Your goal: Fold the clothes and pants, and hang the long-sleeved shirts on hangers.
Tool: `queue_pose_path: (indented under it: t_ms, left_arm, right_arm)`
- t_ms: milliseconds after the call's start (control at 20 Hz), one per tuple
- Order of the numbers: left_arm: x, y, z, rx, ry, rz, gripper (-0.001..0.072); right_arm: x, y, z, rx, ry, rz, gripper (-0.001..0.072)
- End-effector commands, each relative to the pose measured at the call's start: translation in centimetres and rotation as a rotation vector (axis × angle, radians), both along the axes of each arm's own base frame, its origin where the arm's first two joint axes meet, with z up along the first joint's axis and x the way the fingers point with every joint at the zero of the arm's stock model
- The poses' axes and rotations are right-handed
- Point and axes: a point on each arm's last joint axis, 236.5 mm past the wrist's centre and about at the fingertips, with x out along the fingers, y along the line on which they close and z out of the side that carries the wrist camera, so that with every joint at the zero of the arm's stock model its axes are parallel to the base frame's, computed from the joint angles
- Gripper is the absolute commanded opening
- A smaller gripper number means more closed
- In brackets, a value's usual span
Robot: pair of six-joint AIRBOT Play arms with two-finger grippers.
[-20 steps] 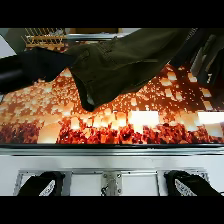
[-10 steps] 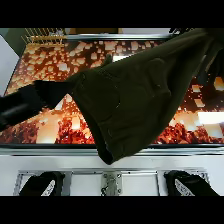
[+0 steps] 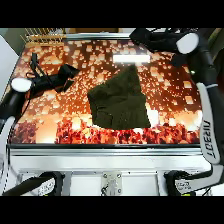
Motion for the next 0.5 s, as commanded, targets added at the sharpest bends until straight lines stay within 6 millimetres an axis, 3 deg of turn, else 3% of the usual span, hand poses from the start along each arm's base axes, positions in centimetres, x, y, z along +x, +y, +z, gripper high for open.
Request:
queue_pose_path:
  t_ms: [0, 100, 200, 300, 450]
  left_arm:
    - [3.4, 3.3, -1.7, 0.012, 0.046, -0.058, 0.0662]
    - [2.1, 4.3, -1.6, 0.043, 0.054, -0.119, 0.0662]
    - [-1.2, 4.6, -4.1, 0.173, 0.157, -0.231, 0.0662]
    - [-5.4, 4.2, -7.2, 0.322, 0.281, -0.369, 0.0662]
    - [-10.8, 0.8, -11.7, 0.36, 0.387, -0.503, 0.0663]
  right_arm:
    - [2.5, -2.5, 1.9, 0.075, -0.096, -0.032, 0.0712]
    - [0.5, -5.2, 3.7, -0.014, -0.118, -0.004, 0.0708]
    - [-2.5, -7.3, 4.1, -0.133, -0.083, 0.036, 0.0707]
    - [-5.6, -9.2, 2.9, -0.264, -0.012, 0.044, 0.0707]
    - [-10.7, -10.0, 0.0, -0.348, 0.096, 0.066, 0.0707]
